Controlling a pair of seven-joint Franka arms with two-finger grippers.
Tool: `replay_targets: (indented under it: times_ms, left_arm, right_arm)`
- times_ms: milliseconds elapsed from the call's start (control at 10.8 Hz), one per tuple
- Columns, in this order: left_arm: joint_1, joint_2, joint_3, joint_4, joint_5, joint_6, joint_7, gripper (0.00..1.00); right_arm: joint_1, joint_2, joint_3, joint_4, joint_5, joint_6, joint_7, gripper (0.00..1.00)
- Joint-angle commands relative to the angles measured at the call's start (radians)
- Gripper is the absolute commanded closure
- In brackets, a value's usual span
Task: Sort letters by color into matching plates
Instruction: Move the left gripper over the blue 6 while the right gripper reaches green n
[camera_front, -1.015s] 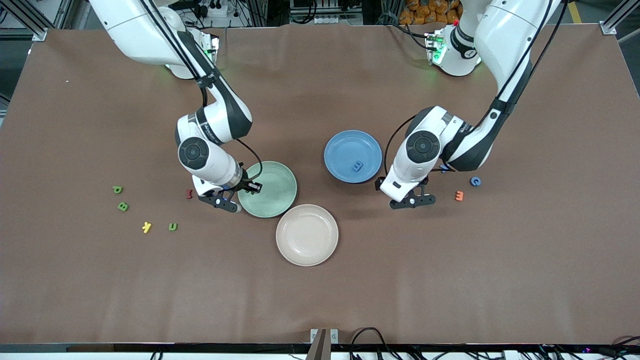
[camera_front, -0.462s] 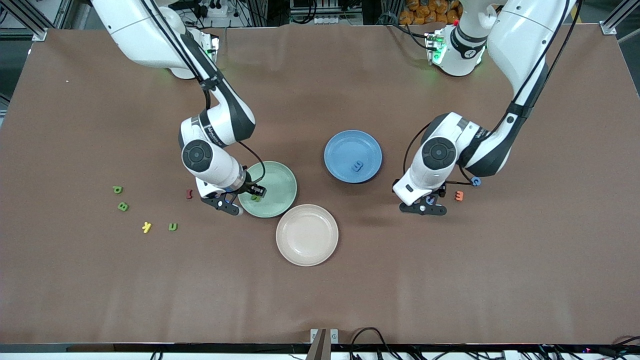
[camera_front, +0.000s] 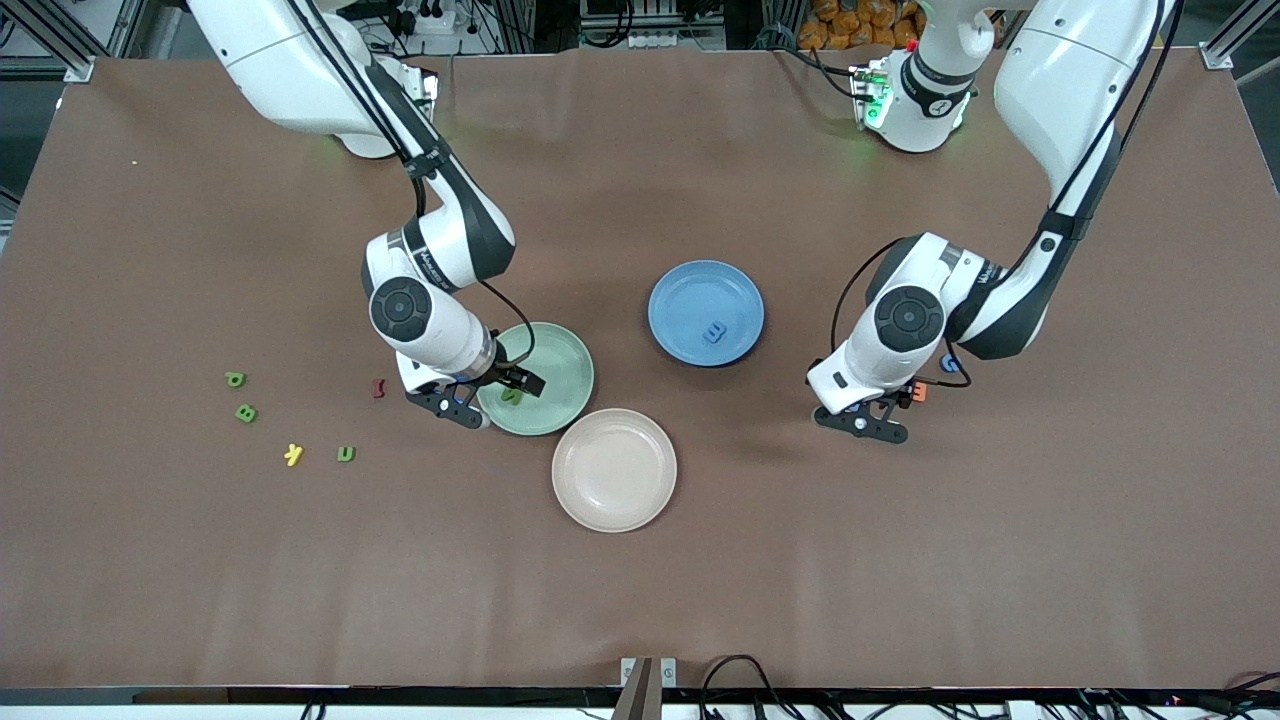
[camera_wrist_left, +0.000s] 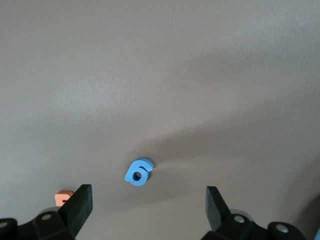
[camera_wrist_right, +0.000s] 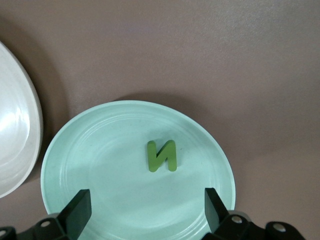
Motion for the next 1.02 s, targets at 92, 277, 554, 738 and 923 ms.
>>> replay_targets:
  times_ms: [92, 277, 554, 738, 923]
  left_arm:
    - [0.061, -0.023, -0.013, -0.101, 0.027, 0.122, 0.118, 0.0]
    - [0.061, -0.022, -0.011, -0.114, 0.031, 0.142, 0.131, 0.0]
    - [0.062, -0.022, -0.013, -0.114, 0.051, 0.142, 0.174, 0.0]
    - [0.067, -0.017, -0.013, -0.114, 0.051, 0.153, 0.186, 0.0]
    - [0.087, -0.01, -0.013, -0.115, 0.051, 0.18, 0.238, 0.0]
  right_arm:
    - [-0.027, 0.009, -0.01, 0.021, -0.007, -0.014, -0.029, 0.0]
    - [-0.06, 0.009, -0.011, 0.021, -0.007, -0.016, -0.102, 0.0]
    - [-0.113, 0.009, -0.013, 0.019, -0.007, -0.016, -0.236, 0.0]
    - [-0.146, 0.009, -0.016, 0.018, -0.009, -0.023, -0.323, 0.0]
    - [-0.152, 0.008, -0.042, 0.016, -0.01, -0.029, -0.391, 0.0]
